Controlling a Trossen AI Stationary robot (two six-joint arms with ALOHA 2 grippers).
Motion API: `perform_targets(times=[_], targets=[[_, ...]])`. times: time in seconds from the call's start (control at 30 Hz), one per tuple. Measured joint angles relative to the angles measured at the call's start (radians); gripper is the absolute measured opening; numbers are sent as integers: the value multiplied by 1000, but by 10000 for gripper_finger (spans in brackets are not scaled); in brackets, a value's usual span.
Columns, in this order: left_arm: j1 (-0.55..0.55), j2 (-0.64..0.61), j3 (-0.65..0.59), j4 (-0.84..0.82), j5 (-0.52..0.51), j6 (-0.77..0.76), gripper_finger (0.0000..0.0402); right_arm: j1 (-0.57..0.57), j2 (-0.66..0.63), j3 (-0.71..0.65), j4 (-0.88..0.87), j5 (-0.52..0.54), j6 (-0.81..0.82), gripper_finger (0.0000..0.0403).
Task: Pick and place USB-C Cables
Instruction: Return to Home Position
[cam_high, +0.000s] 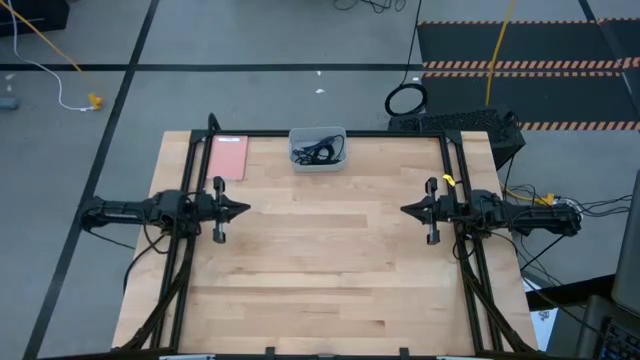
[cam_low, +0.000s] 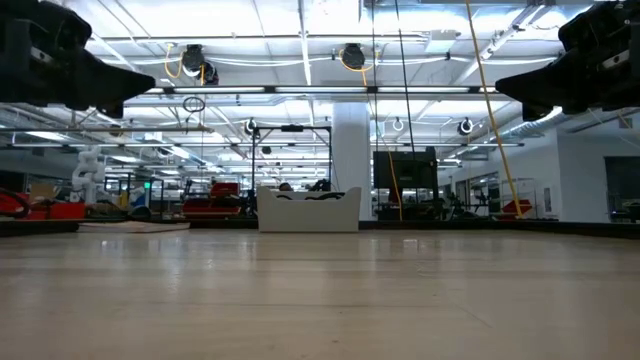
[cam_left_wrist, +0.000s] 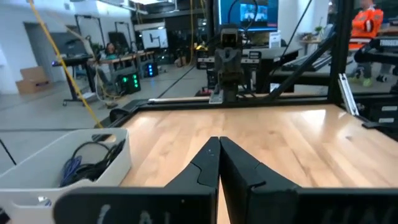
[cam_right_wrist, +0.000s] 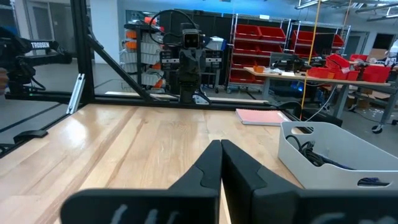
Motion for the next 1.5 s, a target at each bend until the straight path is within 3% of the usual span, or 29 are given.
perform_targets(times=[0.33, 1.5], targets=[[31, -1, 0, -21, 102, 33, 16, 0, 0, 0, 0, 0, 0, 0], [31, -1, -2, -7, 99, 35, 21, 0, 0, -1, 0, 0, 0, 0]])
